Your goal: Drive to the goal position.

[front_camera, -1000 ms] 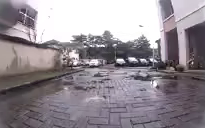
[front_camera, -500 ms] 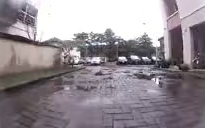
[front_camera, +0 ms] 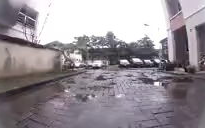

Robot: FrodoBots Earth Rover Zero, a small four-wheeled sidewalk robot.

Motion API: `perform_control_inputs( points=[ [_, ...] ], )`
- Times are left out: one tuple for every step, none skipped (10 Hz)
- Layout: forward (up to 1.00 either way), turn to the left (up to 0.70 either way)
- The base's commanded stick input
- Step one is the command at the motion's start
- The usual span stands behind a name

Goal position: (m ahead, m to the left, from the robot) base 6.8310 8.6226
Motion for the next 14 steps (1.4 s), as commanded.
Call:
perform_control_inputs(
  points=[
    [0.85, 0.0],
    [0.85, 0.0],
    [0.85, 0.0],
    [0.85, 0.0],
    [0.85, 0.0],
    [0.85, 0.0],
    [0.85, 0.0],
    [0.85, 0.0],
    [0.85, 0.0],
    [0.85, 0.0],
    [0.85, 0.0],
    [0.85, 0.0],
    [0.85, 0.0],
    [0.85, 0.0]
  ],
)
